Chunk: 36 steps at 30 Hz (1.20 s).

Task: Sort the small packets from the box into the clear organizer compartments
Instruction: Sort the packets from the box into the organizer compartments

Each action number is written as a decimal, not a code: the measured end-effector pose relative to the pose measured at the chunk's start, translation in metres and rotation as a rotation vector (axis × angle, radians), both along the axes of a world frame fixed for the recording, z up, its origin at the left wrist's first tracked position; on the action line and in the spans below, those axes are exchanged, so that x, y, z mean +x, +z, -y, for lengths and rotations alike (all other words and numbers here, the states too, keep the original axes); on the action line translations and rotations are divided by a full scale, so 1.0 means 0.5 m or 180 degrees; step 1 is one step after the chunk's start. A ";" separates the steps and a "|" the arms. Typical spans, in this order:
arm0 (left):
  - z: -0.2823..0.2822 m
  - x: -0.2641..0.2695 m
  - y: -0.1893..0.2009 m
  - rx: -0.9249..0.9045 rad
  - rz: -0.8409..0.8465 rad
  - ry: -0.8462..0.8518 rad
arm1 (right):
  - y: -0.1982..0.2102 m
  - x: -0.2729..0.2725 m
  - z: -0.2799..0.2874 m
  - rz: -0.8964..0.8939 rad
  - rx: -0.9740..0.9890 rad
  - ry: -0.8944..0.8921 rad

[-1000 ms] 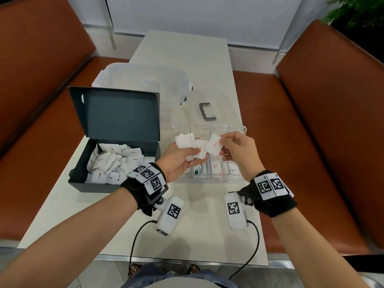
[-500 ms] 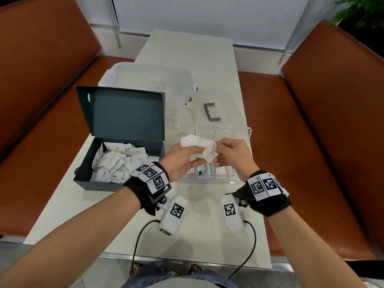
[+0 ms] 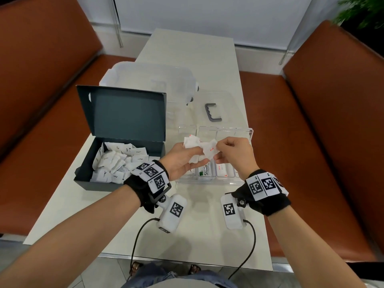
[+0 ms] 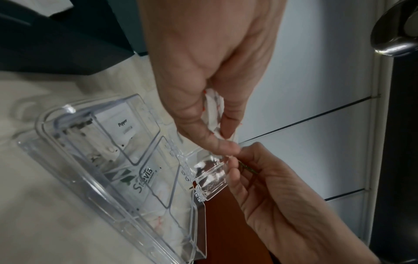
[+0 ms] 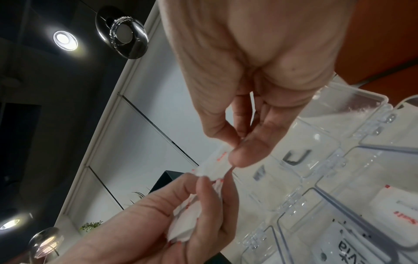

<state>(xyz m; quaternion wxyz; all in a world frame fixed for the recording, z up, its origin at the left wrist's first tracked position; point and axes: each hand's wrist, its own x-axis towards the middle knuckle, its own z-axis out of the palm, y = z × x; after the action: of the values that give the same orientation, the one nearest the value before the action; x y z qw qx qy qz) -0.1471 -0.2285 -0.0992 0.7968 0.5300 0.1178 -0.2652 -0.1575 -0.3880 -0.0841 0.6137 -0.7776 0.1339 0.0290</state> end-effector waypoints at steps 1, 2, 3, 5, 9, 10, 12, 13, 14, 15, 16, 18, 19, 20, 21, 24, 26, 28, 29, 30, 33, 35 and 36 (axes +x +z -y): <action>0.001 0.001 0.000 -0.0035 0.0007 0.0073 | -0.001 -0.002 0.000 -0.0002 0.0069 -0.0091; 0.003 0.002 -0.001 -0.0071 0.0010 0.0162 | -0.002 -0.004 0.000 -0.0005 0.0146 -0.0172; 0.004 0.003 -0.002 -0.0111 0.0011 0.0245 | -0.003 -0.006 -0.001 0.0000 0.0224 -0.0249; 0.007 0.003 -0.004 -0.0175 0.0030 0.0348 | -0.005 -0.010 -0.005 0.0035 0.0365 -0.0397; 0.014 -0.003 -0.005 -0.0209 0.0133 0.0410 | -0.006 -0.015 -0.016 0.0109 0.0572 -0.0695; 0.016 -0.005 -0.005 -0.0205 0.0183 0.0419 | -0.007 -0.016 -0.018 0.0144 0.0582 -0.0754; 0.020 -0.007 -0.005 -0.0160 0.0287 0.0444 | -0.012 -0.018 -0.022 0.0159 0.0527 -0.0784; 0.021 -0.008 -0.005 -0.0126 0.0328 0.0455 | -0.015 -0.018 -0.025 0.0109 0.0507 -0.0754; 0.023 -0.007 -0.005 -0.0085 0.0358 0.0472 | -0.018 -0.019 -0.027 0.0025 0.0494 -0.0699; 0.023 -0.006 -0.004 -0.0036 0.0375 0.0508 | -0.021 -0.019 -0.029 -0.0069 0.0450 -0.0614; 0.023 -0.004 -0.003 0.0023 0.0377 0.0566 | -0.024 -0.019 -0.030 -0.0147 0.0334 -0.0501; 0.017 0.002 -0.003 0.0119 0.0350 0.0678 | -0.025 -0.018 -0.026 -0.0174 -0.0156 -0.0248; 0.013 0.005 -0.003 0.0147 0.0340 0.0697 | -0.024 -0.015 -0.023 -0.0088 -0.0455 -0.0164; 0.009 0.007 -0.003 0.0175 0.0343 0.0685 | -0.020 -0.013 -0.018 0.0061 -0.0684 -0.0127; 0.005 0.007 -0.004 0.0213 0.0356 0.0651 | -0.015 -0.011 -0.013 0.0228 -0.0813 -0.0099; -0.001 0.005 -0.007 0.0312 0.0393 0.0516 | -0.004 -0.002 -0.007 0.0455 -0.1036 0.0192; 0.000 0.003 -0.008 0.0225 0.0382 0.0493 | -0.006 0.001 -0.007 0.0415 -0.1002 0.0184; 0.001 0.003 -0.008 0.0080 0.0331 0.0542 | -0.009 0.003 -0.006 0.0321 -0.0675 -0.0091; 0.001 0.004 -0.007 0.0024 0.0289 0.0575 | -0.011 0.002 -0.006 0.0260 -0.0442 -0.0203; 0.001 0.004 -0.007 -0.0021 0.0256 0.0596 | -0.011 0.000 -0.008 0.0209 -0.0213 -0.0266; 0.001 0.002 -0.009 -0.0062 0.0267 0.0594 | -0.014 -0.006 -0.016 0.0174 0.0273 -0.0268; 0.000 -0.002 -0.011 -0.0016 0.0301 0.0537 | -0.017 -0.008 -0.025 0.0171 0.0455 -0.0276; 0.001 -0.004 -0.011 0.0007 0.0307 0.0500 | -0.018 -0.009 -0.029 0.0156 0.0523 -0.0286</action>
<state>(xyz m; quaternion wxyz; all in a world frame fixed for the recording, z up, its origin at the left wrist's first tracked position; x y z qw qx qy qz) -0.1493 -0.2288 -0.1048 0.8193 0.5321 0.1207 -0.1759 -0.1620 -0.3732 -0.0929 0.6792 -0.7183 0.1508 -0.0066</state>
